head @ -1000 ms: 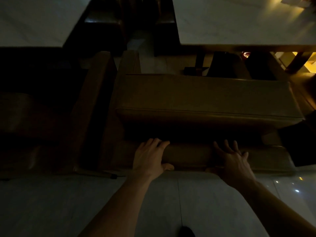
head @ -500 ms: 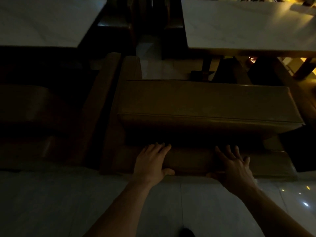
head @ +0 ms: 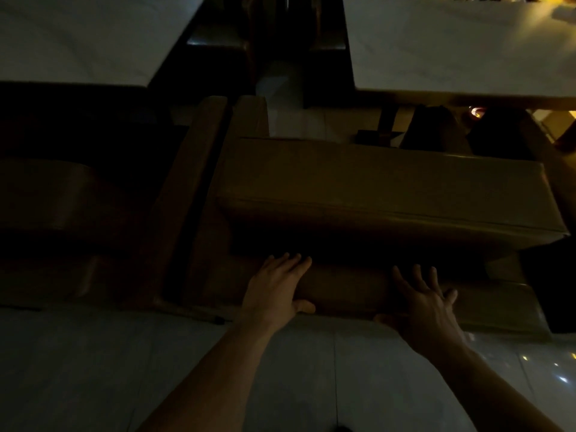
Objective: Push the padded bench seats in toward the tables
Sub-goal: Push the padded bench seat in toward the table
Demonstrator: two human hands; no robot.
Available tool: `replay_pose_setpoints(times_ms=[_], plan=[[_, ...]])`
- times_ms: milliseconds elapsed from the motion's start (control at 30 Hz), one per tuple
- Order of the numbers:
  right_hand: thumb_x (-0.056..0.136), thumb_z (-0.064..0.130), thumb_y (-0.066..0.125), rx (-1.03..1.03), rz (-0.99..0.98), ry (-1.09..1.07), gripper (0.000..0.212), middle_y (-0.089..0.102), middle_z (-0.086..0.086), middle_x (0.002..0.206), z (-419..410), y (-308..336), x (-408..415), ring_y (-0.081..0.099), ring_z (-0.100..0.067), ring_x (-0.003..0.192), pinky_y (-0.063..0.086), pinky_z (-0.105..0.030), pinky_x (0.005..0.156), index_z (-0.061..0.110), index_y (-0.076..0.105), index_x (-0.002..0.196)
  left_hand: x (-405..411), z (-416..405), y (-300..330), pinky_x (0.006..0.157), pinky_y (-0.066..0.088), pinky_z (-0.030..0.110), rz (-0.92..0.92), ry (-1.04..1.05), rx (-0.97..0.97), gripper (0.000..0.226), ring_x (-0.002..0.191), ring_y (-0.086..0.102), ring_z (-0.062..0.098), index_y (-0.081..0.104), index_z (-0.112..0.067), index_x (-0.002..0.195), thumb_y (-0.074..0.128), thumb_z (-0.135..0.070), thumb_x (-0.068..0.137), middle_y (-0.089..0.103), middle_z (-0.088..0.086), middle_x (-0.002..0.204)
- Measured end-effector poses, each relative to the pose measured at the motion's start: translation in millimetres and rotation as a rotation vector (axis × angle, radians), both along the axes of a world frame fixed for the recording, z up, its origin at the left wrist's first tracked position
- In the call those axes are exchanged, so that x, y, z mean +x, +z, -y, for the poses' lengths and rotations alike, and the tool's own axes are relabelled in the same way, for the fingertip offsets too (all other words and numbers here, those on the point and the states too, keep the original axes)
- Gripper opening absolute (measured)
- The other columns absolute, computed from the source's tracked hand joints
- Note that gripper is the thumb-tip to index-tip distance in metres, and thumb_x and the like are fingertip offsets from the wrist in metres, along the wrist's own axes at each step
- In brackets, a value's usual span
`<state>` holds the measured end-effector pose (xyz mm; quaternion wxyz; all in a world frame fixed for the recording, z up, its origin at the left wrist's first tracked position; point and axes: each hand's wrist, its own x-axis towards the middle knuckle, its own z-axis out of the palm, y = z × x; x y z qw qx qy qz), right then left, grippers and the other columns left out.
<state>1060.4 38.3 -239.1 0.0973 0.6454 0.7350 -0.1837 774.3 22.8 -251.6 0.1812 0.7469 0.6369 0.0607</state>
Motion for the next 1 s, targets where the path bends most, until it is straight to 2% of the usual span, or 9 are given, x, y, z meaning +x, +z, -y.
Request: replay_pose_setpoints(times_ms=[200, 467, 733, 1000], plan=[[0.083, 0.075, 0.052, -0.009, 0.053, 0.011, 0.105, -0.010, -0.009, 0.167, -5.0, 3.2, -6.5, -0.015, -0.041, 0.151, 0.006, -0.072, 0.117, 0.033, -0.006, 0.158, -2.2, -2.5, -2.8, 0.122, 0.011, 0.041, 0.022, 0.037, 0.012, 0.096, 0.147, 0.019, 0.017, 0.023, -0.034, 0.153, 0.072, -0.061, 0.075, 0.026, -0.006, 0.160], [0.084, 0.074, 0.052, -0.014, 0.059, 0.009, 0.102, -0.005, -0.008, 0.168, 3.5, 11.5, -5.7, -0.010, -0.038, 0.153, 0.009, -0.068, 0.119, 0.031, -0.001, 0.159, 2.4, 3.9, 1.6, 0.123, 0.004, 0.038, 0.056, 0.063, 0.002, 0.092, 0.147, 0.020, 0.016, 0.029, -0.033, 0.152, 0.074, -0.057, 0.075, 0.030, -0.006, 0.159], [0.085, 0.076, 0.049, -0.109, 0.113, 0.006, 0.102, -0.012, -0.009, 0.167, 14.6, 19.1, -8.9, -0.014, -0.039, 0.152, 0.006, -0.067, 0.120, 0.032, -0.008, 0.158, 2.2, 20.7, -3.4, 0.122, -0.002, 0.037, 0.093, 0.048, -0.024, 0.089, 0.149, 0.013, 0.014, 0.027, -0.035, 0.152, 0.073, -0.054, 0.078, 0.026, -0.008, 0.160], [0.082, 0.084, 0.038, -0.080, 0.183, 0.017, 0.103, -0.010, -0.006, 0.168, 17.5, 15.0, -9.9, -0.009, -0.038, 0.153, 0.013, -0.062, 0.121, 0.034, -0.011, 0.158, 1.0, 18.8, -6.1, 0.121, -0.006, 0.037, 0.121, 0.036, -0.046, 0.091, 0.150, 0.007, 0.015, 0.024, -0.036, 0.152, 0.073, -0.053, 0.077, 0.021, -0.009, 0.162]])
